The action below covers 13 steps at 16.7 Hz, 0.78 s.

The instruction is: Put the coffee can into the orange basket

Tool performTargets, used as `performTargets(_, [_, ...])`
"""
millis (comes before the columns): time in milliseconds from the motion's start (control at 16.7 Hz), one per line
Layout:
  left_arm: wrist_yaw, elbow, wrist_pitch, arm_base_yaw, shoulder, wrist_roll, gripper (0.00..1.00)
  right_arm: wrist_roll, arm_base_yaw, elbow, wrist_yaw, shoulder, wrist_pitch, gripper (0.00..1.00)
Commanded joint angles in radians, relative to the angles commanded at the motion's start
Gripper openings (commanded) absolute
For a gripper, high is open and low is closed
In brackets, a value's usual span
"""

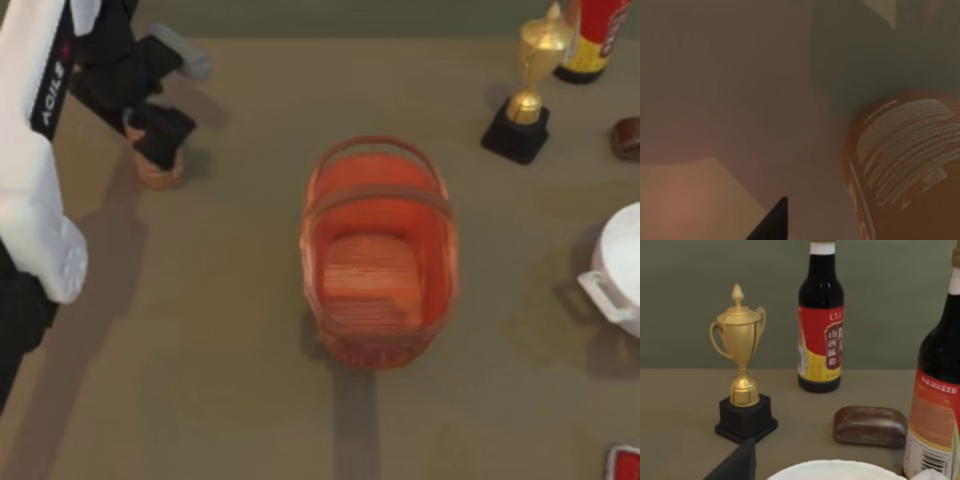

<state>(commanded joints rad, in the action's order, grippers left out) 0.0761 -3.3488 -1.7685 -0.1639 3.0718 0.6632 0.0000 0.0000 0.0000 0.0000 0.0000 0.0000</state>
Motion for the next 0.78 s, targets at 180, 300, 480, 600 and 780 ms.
performTargets(180, [0.0,0.0,0.0,0.0,0.0,0.0,0.4,0.0,0.0,0.0,0.0,0.0,0.0,1.0])
performTargets(300, [0.0,0.0,0.0,0.0,0.0,0.0,0.25,0.0,0.0,0.0,0.0,0.0,0.0,1.0])
performTargets(480, [0.0,0.0,0.0,0.0,0.0,0.0,0.02,0.0,0.0,0.0,0.0,0.0,0.0,1.0])
performTargets(600, [0.0,0.0,0.0,0.0,0.0,0.0,0.0,0.0,0.0,0.0,0.0,0.0,0.0,1.0])
performTargets(780, [0.0,0.0,0.0,0.0,0.0,0.0,0.0,0.0,0.0,0.0,0.0,0.0,0.0,1.0])
